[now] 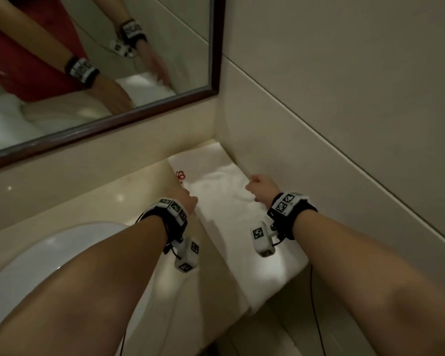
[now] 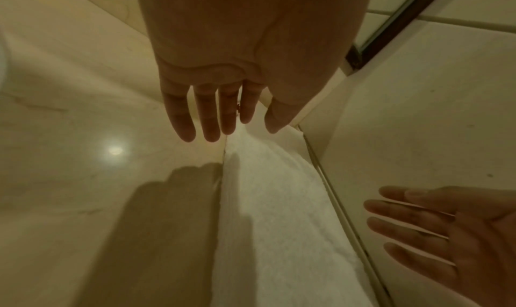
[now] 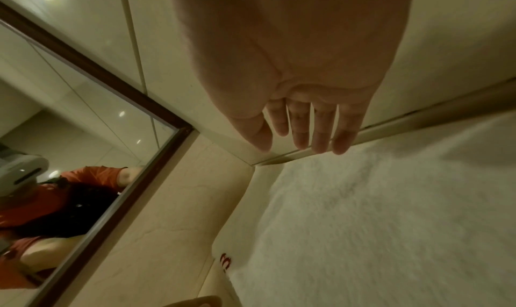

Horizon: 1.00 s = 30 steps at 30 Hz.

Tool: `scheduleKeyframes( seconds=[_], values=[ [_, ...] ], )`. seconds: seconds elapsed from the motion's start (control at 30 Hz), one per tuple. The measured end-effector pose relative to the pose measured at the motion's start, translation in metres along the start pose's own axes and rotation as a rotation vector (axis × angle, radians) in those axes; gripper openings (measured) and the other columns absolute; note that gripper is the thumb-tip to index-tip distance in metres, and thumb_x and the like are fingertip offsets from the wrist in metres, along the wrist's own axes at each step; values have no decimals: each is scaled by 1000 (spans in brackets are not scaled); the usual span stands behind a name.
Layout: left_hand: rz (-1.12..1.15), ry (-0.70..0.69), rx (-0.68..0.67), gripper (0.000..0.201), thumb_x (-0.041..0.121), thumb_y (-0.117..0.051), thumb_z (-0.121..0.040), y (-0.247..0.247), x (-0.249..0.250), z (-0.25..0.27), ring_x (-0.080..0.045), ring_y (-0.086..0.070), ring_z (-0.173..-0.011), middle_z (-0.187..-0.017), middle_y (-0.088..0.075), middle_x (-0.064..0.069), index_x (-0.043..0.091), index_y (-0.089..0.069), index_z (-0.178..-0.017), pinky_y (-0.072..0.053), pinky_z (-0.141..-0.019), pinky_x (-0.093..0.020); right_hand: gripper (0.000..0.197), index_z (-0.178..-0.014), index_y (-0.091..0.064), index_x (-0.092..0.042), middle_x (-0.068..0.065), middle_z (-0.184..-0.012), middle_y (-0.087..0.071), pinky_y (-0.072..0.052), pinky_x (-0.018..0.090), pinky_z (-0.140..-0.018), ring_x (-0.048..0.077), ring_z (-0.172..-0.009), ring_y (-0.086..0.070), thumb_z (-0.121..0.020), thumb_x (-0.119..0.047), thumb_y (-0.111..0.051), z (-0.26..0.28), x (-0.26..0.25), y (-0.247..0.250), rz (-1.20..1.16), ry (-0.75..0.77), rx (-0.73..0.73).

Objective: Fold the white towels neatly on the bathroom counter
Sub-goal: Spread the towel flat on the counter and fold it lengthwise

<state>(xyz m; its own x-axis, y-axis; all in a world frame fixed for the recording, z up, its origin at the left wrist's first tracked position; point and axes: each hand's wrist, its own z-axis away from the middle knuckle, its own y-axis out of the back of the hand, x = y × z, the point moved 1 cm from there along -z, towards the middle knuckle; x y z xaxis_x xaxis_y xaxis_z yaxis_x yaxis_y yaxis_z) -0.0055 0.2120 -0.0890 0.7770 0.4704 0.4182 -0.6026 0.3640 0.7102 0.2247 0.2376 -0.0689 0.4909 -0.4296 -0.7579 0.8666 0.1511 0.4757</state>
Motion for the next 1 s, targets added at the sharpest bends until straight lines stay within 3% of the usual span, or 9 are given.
scheduleKeyframes(
  seconds=[0.07,0.17,0.27,0.4,0.5,0.6,0.7,0.8,1.0],
  values=[
    [69,36,-9,47,26,-52,-96,1,-1,-13,-35,-53,-122,-134,-54,-21,-1,-50,-133,-44,-101,-37,50,-136,-48,-5,13,-124,-55,-46,41,-100,19,-102,-49,-89,-13,-62,-19,-4,-4,39,-1,-10],
    [155,110,-43,59,44,-49,-86,-5,-11,-46,-36,-60,-110,-127,-59,-17,5,-53,-130,-49,-97,-46,30,-117,-53,-8,7,-100,-55,-48,30,-83,19,-88,-53,-89,-13,-62,-44,-5,-11,126,-8,-34],
    [209,143,-5,50,48,-52,-82,-11,-17,-67,-35,-64,-96,-111,-66,-16,5,-62,-105,-53,-91,-45,43,-129,-48,5,19,-128,-55,-42,38,-97,33,-115,-54,-91,-13,-59,-62,-1,-16,198,-21,-48],
    [313,179,13,35,38,-58,-88,-8,-6,-62,-34,-65,-87,-88,-66,-16,13,-48,-66,-55,-86,-47,55,-144,-36,-6,14,-145,-43,-42,41,-103,33,-129,-46,-93,-18,-54,-76,-1,-27,239,-30,-143],
    [347,227,42,32,38,-61,-87,-5,-4,-64,-31,-61,-80,-76,-59,-10,9,-54,-75,-55,-87,-45,55,-144,-38,-13,8,-140,-50,-45,41,-100,30,-123,-52,-91,-17,-53,-89,-4,-36,227,1,-169],
    [320,228,53,45,39,-60,-88,-8,-5,-72,-34,-61,-96,-107,-64,-16,4,-58,-117,-53,-87,-37,54,-146,-35,-9,9,-143,-46,-39,37,-106,30,-131,-45,-93,-11,-51,-95,-7,-41,264,32,-173],
    [283,230,59,52,32,-57,-93,-11,-6,-75,-33,-59,-105,-125,-59,-16,5,-48,-136,-43,-78,-28,55,-145,-36,-9,13,-144,-45,-39,41,-107,33,-128,-47,-92,-17,-50,-102,-4,-46,356,16,-162],
    [305,214,63,48,24,-55,-93,-11,-13,-74,-30,-58,-99,-126,-59,-13,9,-46,-138,-40,-76,-27,46,-136,-44,-4,18,-136,-51,-44,43,-102,36,-120,-52,-93,-17,-48,-105,-7,-50,487,66,-136],
    [306,230,114,21,21,-55,-89,-8,-39,-62,-29,-64,-84,-101,-67,-11,11,-60,-106,-50,-73,-31,31,-114,-57,0,20,-114,-60,-52,40,-85,36,-101,-59,-91,-19,-51,-107,-15,-64,603,138,-83]
  ],
)
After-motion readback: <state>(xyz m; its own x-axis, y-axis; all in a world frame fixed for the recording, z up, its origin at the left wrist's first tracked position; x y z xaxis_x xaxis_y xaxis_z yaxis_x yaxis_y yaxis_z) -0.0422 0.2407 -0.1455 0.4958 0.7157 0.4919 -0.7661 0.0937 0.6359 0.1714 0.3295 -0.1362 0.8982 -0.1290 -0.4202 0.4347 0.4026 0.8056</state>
